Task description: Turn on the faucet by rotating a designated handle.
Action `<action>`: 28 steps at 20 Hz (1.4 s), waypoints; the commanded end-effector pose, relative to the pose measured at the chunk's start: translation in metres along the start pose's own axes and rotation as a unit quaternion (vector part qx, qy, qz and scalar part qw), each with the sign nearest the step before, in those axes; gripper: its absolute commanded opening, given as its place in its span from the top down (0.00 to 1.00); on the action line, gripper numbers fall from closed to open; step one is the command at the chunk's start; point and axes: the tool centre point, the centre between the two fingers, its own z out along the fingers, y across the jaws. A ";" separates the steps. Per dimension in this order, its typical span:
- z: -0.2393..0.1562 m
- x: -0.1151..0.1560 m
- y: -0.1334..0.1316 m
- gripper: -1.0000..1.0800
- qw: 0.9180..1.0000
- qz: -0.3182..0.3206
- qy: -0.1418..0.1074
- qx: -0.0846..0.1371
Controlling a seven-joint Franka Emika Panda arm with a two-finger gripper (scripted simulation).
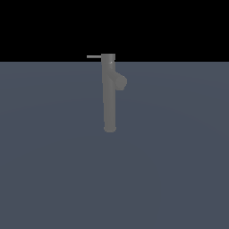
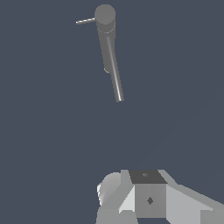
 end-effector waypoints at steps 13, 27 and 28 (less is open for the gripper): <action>-0.001 0.005 0.002 1.00 1.000 0.005 -0.006 0.021; 0.007 0.046 -0.003 1.00 1.000 -0.004 -0.008 0.014; 0.008 0.052 -0.004 1.00 1.000 -0.006 -0.008 0.013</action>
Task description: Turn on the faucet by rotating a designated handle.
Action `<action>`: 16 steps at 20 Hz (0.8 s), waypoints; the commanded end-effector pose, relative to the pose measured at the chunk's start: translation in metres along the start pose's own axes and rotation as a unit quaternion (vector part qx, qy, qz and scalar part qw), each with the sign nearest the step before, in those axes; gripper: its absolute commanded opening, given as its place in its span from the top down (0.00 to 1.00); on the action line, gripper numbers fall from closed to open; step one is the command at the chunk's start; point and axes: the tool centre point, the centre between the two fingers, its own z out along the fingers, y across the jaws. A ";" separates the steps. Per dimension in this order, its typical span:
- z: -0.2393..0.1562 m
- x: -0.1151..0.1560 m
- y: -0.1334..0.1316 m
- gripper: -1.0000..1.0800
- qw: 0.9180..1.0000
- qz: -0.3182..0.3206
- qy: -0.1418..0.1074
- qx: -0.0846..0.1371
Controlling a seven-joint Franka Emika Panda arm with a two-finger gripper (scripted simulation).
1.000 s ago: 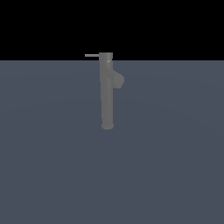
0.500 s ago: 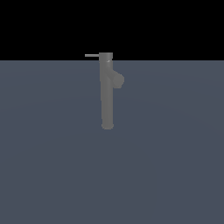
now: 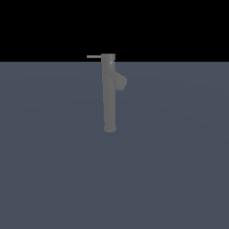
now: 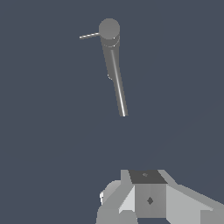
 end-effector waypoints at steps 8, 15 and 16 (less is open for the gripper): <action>0.023 0.070 -0.013 1.00 1.000 -0.018 -0.003 -0.011; 0.053 0.127 -0.027 1.00 0.999 -0.036 -0.005 -0.017; 0.059 0.135 -0.029 1.00 0.999 -0.039 -0.005 -0.018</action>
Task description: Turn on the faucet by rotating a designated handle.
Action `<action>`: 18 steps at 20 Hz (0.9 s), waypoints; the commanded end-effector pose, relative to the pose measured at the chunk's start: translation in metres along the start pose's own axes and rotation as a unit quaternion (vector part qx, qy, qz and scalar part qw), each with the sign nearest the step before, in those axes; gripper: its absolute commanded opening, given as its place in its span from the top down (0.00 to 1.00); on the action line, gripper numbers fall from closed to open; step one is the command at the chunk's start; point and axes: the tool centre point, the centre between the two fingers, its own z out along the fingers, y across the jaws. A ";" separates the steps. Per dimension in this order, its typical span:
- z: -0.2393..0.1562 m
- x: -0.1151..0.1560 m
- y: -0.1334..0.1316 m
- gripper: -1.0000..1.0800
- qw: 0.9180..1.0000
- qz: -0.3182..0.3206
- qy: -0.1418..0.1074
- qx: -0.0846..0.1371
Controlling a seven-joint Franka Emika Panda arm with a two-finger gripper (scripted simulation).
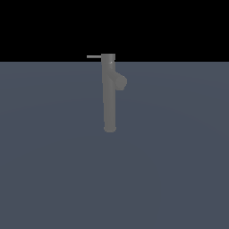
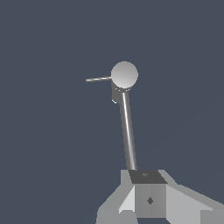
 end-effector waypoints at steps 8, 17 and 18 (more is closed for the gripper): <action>0.056 0.074 -0.020 1.00 1.000 -0.026 -0.002 -0.005; 0.113 0.125 -0.040 1.00 0.999 -0.047 -0.004 -0.004; 0.118 0.129 -0.041 1.00 0.999 -0.048 -0.004 -0.004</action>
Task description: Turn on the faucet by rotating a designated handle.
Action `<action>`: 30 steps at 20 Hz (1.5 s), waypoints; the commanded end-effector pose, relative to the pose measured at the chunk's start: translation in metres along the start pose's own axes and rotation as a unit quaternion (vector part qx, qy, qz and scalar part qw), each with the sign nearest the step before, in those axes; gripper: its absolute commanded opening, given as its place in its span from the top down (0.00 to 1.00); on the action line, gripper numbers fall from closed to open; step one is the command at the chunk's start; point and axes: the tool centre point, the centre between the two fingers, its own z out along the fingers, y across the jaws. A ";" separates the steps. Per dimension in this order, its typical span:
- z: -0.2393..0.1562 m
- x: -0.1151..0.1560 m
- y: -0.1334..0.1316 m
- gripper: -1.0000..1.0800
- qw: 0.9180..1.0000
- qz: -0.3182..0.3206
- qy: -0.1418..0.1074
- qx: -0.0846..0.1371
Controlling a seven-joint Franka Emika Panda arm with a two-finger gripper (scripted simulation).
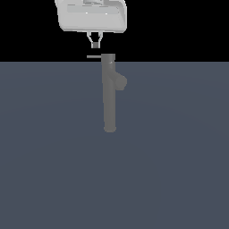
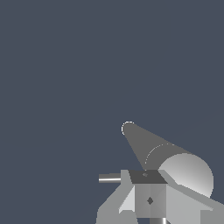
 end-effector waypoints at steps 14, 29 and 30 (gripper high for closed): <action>0.034 0.026 -0.010 1.00 1.000 -0.011 0.000 0.002; 0.034 -0.014 -0.020 1.00 1.000 -0.011 0.000 0.002; 0.034 -0.017 -0.021 1.00 1.000 -0.011 0.000 0.002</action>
